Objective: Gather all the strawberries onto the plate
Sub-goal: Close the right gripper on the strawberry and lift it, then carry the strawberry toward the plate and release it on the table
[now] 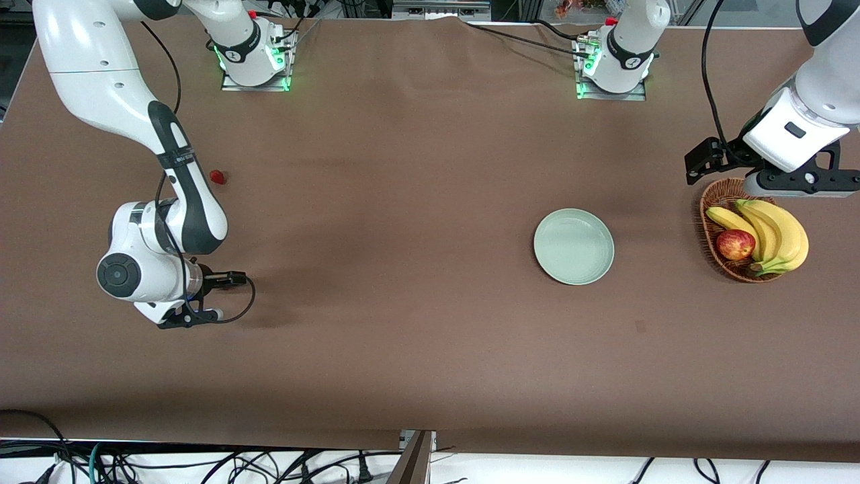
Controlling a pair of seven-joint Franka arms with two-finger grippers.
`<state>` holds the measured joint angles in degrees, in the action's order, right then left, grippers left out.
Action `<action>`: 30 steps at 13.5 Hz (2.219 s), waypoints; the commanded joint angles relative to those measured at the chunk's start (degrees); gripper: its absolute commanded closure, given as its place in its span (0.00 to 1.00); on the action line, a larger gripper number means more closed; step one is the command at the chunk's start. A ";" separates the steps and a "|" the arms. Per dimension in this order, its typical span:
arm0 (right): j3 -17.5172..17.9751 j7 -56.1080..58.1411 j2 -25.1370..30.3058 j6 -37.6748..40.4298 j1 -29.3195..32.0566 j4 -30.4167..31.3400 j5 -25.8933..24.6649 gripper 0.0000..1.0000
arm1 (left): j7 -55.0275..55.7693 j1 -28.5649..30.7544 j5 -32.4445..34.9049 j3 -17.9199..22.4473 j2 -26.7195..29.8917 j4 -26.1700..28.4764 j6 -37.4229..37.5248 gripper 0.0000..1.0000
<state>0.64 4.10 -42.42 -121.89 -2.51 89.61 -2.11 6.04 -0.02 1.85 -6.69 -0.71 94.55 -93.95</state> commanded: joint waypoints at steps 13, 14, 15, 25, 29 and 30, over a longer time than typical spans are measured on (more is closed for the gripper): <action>0.06 -0.75 -0.03 -0.80 0.49 1.27 -0.09 1.00 | -1.38 0.19 -1.23 0.19 -0.96 -2.08 1.40 0.00; 0.06 -0.84 0.15 -0.80 0.06 0.83 0.26 1.00 | -1.30 0.19 -1.23 0.19 -0.96 -2.08 1.40 0.00; 0.24 -1.11 0.32 -0.63 -0.82 -0.56 0.44 1.00 | -1.29 0.19 -1.23 0.19 -0.96 -2.08 1.40 0.00; 1.65 -48.71 -1.34 -4.83 -28.57 -9.81 4.91 0.99 | -1.38 0.19 -1.14 0.19 -0.96 -2.08 1.40 0.00; 1.65 -56.37 -5.73 -19.13 -39.13 -9.98 5.97 0.99 | -1.47 0.19 -1.14 0.19 -0.96 -2.08 1.40 0.00; 1.73 -59.35 -6.52 -22.13 -40.63 -9.98 5.97 0.99 | -1.38 0.19 -1.14 0.19 -0.96 -2.08 1.40 0.00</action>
<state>2.90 -51.58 -45.89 -139.06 -40.62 81.55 3.06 6.04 0.01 1.85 -6.69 -0.72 94.54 -93.95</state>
